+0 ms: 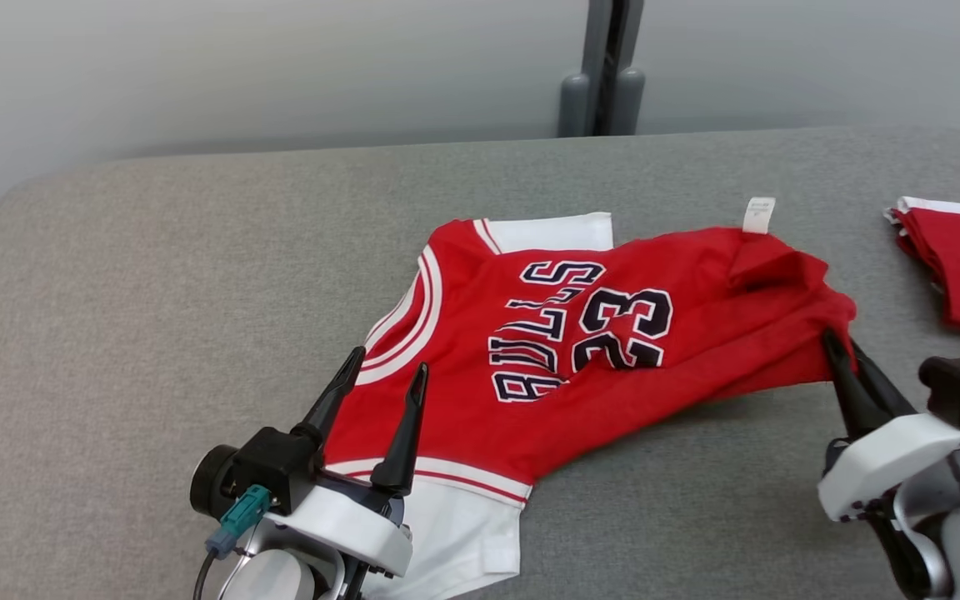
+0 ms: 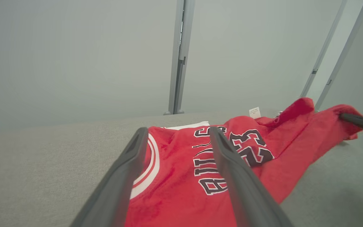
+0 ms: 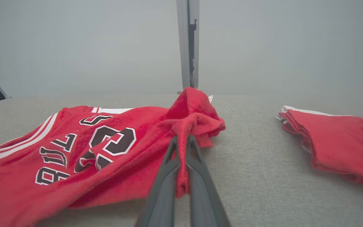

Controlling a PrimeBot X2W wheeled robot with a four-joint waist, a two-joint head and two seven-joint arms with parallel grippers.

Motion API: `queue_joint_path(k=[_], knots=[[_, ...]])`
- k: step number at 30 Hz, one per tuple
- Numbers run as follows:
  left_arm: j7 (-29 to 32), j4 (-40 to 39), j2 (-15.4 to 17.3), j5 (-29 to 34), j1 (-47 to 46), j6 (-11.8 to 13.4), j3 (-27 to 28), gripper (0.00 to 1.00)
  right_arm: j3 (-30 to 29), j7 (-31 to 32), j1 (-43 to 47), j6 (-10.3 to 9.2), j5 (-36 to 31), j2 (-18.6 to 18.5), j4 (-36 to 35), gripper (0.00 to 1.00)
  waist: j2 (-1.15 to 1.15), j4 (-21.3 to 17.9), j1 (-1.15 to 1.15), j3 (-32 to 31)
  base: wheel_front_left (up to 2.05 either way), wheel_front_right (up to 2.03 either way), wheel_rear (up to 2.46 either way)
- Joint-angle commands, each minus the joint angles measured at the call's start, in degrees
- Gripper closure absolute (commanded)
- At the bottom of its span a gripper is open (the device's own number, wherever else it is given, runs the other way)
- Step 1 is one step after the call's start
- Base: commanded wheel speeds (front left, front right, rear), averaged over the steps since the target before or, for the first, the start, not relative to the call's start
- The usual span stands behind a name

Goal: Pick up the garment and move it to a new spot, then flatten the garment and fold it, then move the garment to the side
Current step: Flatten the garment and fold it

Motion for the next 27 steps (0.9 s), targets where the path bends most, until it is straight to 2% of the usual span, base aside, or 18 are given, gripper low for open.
queue_joint_path(k=[1,10,16,17,18,22,27], knots=[[-0.3,-0.3,0.2,-0.3,0.2,0.4,0.0,0.00,-0.5,2.1,1.5,-0.02,0.1,-1.1,-2.7,1.00,0.00,-1.1,0.00,-0.9,0.00,0.00,0.00],[-0.3,-0.7,0.2,-1.5,0.7,1.3,-1.3,0.00,-3.3,21.5,12.5,-0.03,3.2,-3.5,-16.0,1.00,0.00,-2.2,0.00,-1.9,0.00,0.00,0.00],[-0.3,-0.7,0.2,-1.4,0.3,1.3,-1.5,0.00,-7.0,30.1,17.6,-0.03,3.4,-2.0,-19.5,1.00,0.00,-2.5,0.00,-1.7,0.00,0.00,0.00],[-0.3,-0.6,0.2,-1.3,0.2,1.2,-1.5,0.00,-7.2,30.8,17.9,-0.03,2.8,-1.7,-19.9,0.69,0.00,-2.5,0.00,-1.6,0.00,0.00,0.00],[-0.3,-0.5,0.2,-1.2,0.1,1.1,-1.5,0.00,-8.2,30.8,17.7,-0.02,2.4,-1.0,-20.5,0.00,0.00,-2.5,0.00,-1.5,0.00,0.00,0.00],[-0.3,-0.3,0.2,-0.9,-0.3,0.8,-1.4,0.00,-10.0,28.6,15.5,-0.02,0.6,1.2,-22.3,0.00,0.00,-2.4,0.00,-1.1,0.00,0.00,0.00],[-0.3,0.1,0.2,-0.4,-0.9,0.5,-1.2,0.00,-9.4,20.1,11.5,-0.02,-2.3,2.6,-23.8,0.00,0.00,-2.0,0.00,-0.3,0.00,0.00,0.00]])
